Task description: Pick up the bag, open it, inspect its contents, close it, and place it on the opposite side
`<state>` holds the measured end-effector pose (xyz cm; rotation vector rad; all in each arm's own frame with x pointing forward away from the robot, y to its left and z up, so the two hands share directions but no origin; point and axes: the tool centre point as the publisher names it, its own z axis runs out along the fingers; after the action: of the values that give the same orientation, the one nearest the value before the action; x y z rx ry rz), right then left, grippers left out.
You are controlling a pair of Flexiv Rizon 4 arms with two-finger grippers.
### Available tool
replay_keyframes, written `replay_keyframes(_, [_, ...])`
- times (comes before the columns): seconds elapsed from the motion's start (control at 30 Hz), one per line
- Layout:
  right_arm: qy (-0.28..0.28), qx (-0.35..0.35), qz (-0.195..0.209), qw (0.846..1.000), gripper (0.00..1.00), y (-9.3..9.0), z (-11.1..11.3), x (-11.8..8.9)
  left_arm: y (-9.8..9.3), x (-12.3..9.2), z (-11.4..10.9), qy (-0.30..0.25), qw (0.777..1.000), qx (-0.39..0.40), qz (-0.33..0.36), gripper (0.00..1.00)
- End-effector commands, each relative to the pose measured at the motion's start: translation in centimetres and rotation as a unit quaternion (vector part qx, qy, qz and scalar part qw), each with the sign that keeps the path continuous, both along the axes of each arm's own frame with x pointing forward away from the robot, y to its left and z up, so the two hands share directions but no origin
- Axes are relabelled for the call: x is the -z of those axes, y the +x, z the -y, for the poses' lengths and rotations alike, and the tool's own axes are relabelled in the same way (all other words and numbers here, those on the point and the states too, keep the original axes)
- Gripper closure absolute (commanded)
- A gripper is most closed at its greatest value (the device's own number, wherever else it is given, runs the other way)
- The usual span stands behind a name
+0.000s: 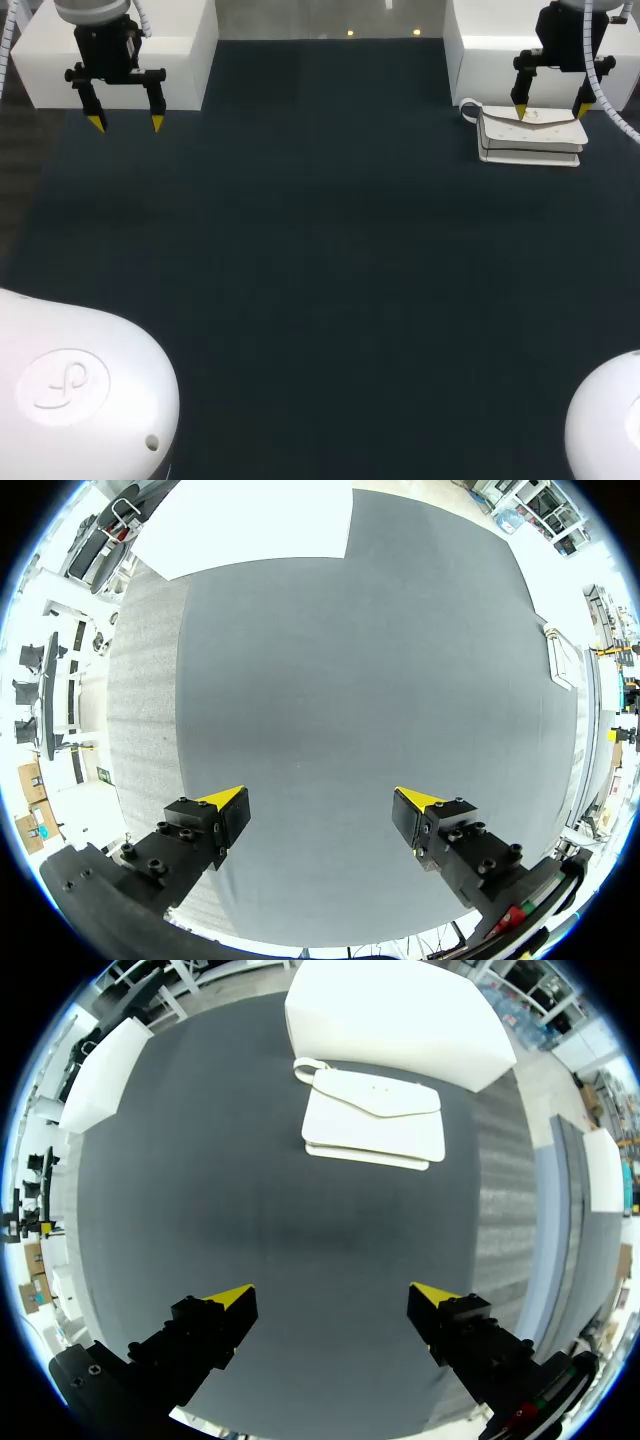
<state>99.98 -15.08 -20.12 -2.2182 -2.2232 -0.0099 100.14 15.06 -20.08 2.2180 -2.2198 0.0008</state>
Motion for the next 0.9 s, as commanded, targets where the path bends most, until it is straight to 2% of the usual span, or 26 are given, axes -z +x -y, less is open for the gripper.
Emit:
replay_keyframes(0.03, [-0.001,0.000,-0.001,1.000,0.00,0.0,-0.1,-0.1,0.0,-0.1,0.0,0.001,1.000,0.000,0.000,0.00])
replay_keyframes(0.47, [-0.001,0.000,-0.001,1.000,0.00,0.0,-0.1,-0.1,0.0,-0.1,0.0,0.001,1.000,0.000,0.000,0.00])
replay_keyframes(0.7, [0.005,-0.004,0.006,1.000,0.00,1.0,1.9,0.4,-0.4,0.3,1.0,-0.037,0.987,0.139,0.065,0.00])
replay_keyframes(0.9, [0.060,-0.006,0.006,0.998,0.00,1.9,5.1,1.6,-1.1,1.3,2.3,-0.063,0.952,0.280,0.106,0.00])
